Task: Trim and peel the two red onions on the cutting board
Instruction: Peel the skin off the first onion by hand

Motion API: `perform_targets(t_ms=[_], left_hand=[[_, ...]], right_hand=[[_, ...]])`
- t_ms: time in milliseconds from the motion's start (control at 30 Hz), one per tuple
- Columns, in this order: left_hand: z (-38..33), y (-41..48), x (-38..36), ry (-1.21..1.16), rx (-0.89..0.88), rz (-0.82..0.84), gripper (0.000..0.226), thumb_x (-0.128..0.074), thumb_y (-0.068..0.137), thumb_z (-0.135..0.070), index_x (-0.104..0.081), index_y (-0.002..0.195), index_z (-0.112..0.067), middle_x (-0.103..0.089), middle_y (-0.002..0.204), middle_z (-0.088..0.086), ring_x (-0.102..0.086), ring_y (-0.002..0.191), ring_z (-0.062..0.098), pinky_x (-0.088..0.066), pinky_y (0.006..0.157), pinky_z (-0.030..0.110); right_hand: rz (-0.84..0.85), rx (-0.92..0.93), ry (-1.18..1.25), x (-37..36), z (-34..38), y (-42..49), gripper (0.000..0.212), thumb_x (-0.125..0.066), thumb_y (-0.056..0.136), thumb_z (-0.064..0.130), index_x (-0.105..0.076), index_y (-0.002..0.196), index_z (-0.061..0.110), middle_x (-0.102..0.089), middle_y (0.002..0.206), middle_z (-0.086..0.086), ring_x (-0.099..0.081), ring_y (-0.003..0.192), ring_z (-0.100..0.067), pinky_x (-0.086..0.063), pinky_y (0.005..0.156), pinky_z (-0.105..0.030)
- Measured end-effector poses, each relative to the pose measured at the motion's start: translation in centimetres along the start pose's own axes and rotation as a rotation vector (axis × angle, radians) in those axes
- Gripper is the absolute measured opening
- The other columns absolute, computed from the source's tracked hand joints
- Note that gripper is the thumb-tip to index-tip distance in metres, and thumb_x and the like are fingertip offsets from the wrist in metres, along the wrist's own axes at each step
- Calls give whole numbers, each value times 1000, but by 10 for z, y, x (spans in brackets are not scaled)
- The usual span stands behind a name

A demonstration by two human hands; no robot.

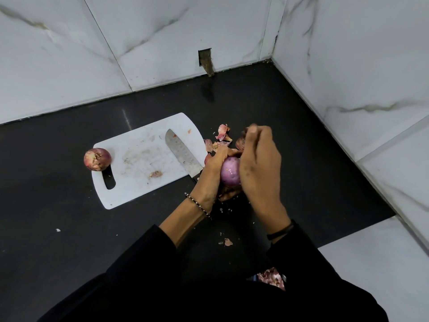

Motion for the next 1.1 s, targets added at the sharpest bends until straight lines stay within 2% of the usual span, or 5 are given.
perform_targets(t_ms=[233,400,600,900,1100], left_hand=[[-1,-2,-16,141,37,97,35,-55,87,-32,-54,111,-6,-58,69,13,-51,39,20,-36,32,16],[3,-1,-14,10,6,199,54,-54,76,-58,-59,78,-5,-59,57,17,-41,33,17,-24,32,15],[-5,-5,-9,-191,-63,323,56,-30,98,-46,-58,131,-12,-56,59,19,-39,32,13,-25,33,16],[-6,-8,-10,-189,-35,340,55,-30,97,-47,-62,124,-10,-56,65,21,-41,35,15,-26,34,18],[-1,-5,-13,-217,70,182,56,-45,90,-64,-73,96,-17,-69,86,11,-58,61,19,-45,57,29]], right_hand=[[-172,51,-213,14,-5,18,16,-31,108,35,-44,104,27,-57,95,7,-58,85,-13,-52,82,-48],[-165,44,-98,35,-2,25,14,-39,108,32,-50,108,23,-59,97,6,-58,85,-8,-50,74,-24],[-56,-3,53,38,-12,21,8,-50,104,29,-55,110,33,-63,94,14,-64,89,-4,-57,83,-28],[29,-72,235,30,-8,11,25,-51,101,44,-67,99,24,-64,68,8,-57,51,-6,-45,50,-26],[-34,-48,186,35,-2,9,48,-45,102,54,-64,80,15,-56,54,10,-50,48,-5,-44,52,-23]])
Point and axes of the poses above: each hand's wrist, its own y-axis towards the middle knuckle, its own x-axis out of the back of the hand, z = x × y, the point moved 9 cm from there along y, towards the middle knuckle
